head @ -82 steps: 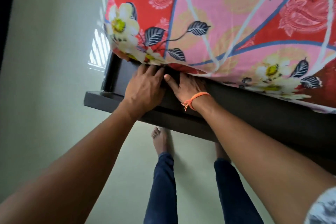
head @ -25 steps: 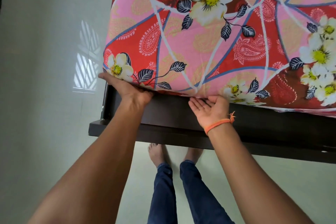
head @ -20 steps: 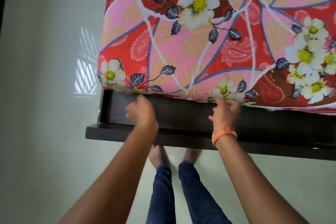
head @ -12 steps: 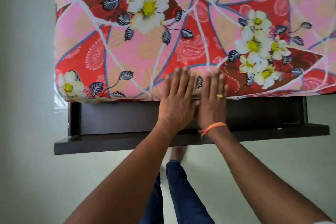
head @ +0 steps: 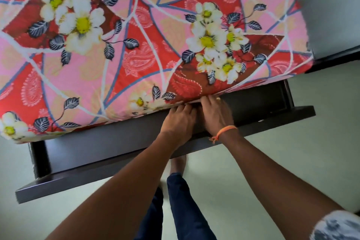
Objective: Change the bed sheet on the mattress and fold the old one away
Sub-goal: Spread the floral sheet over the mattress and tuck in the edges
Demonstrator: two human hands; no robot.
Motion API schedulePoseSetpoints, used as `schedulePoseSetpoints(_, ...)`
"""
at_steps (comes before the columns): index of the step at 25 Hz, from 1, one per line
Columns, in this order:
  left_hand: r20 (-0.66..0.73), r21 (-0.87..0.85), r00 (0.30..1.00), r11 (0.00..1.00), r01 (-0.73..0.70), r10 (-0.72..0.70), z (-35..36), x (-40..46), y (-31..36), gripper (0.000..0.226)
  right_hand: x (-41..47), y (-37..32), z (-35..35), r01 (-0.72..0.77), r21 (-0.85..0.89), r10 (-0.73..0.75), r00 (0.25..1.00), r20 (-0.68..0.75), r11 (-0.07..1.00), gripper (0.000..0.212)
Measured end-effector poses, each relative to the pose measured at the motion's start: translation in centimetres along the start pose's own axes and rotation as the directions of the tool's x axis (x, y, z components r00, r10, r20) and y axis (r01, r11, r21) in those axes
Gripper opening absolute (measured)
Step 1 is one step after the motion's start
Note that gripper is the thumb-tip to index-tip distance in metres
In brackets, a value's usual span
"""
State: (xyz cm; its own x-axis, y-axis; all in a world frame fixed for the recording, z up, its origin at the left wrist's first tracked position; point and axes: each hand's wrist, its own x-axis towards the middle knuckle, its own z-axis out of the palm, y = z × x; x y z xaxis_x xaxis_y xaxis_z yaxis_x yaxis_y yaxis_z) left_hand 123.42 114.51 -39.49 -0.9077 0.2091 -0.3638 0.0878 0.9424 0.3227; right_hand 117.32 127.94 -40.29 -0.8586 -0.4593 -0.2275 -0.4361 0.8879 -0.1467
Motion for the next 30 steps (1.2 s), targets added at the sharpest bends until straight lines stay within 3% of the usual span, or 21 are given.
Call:
schedulePoseSetpoints(2,0.092,-0.02,0.995,0.999,0.034,-0.032,2.4,1.0,0.8,0.061,-1.2,2.9,2.7,-0.053,-0.103,0.079,0.959,0.271,0.993,0.059)
schedulePoseSetpoints(3,0.083,-0.027,0.996,0.999,0.019,-0.017,3.2,1.8,1.3,0.066,-1.3,4.0,3.5,-0.059,-0.099,0.086,0.948,0.305,0.993,0.067)
schedulePoseSetpoints(7,0.009,-0.009,0.999,0.999,-0.046,0.046,5.9,4.7,2.3,0.073,0.6,5.6,3.3,-0.028,-0.02,0.032,0.975,0.219,0.999,0.05)
schedulePoseSetpoints(11,0.039,-0.06,0.999,0.998,-0.005,0.007,7.2,6.6,2.6,0.071,1.3,7.8,5.4,0.043,-0.014,-0.039,0.973,0.229,0.999,0.061)
schedulePoseSetpoints(15,0.035,-0.069,0.993,0.991,0.117,-0.114,6.7,8.6,3.8,0.075,2.3,8.2,6.6,-0.068,0.003,0.067,0.986,0.151,0.998,0.056)
schedulePoseSetpoints(18,0.084,-0.114,0.987,0.983,0.145,-0.136,7.6,9.3,4.3,0.081,2.4,7.8,6.8,-0.128,0.061,0.114,0.974,0.196,0.99,0.052)
schedulePoseSetpoints(21,0.147,-0.028,0.965,0.975,0.222,-0.216,7.4,10.0,5.5,0.079,1.1,7.9,5.3,-0.301,0.171,0.275,0.949,0.156,0.938,0.044)
schedulePoseSetpoints(23,0.23,-0.021,0.921,0.944,0.329,-0.316,6.8,11.6,6.3,0.079,0.1,8.7,4.5,-0.385,0.249,0.374,0.923,0.092,0.889,0.051)
schedulePoseSetpoints(25,0.338,0.017,0.852,0.908,0.418,-0.399,6.6,13.1,7.1,0.083,-0.1,10.6,4.2,-0.381,0.158,0.366,0.923,0.119,0.911,0.071)
schedulePoseSetpoints(27,0.37,0.048,0.812,0.883,0.468,-0.451,6.8,14.2,8.3,0.083,1.0,12.6,4.4,-0.374,0.053,0.358,0.914,0.192,0.926,0.078)
schedulePoseSetpoints(30,0.256,0.145,0.874,0.911,0.387,-0.412,6.1,13.0,10.3,0.061,3.1,14.8,4.1,-0.356,-0.033,0.349,0.89,0.294,0.934,0.077)
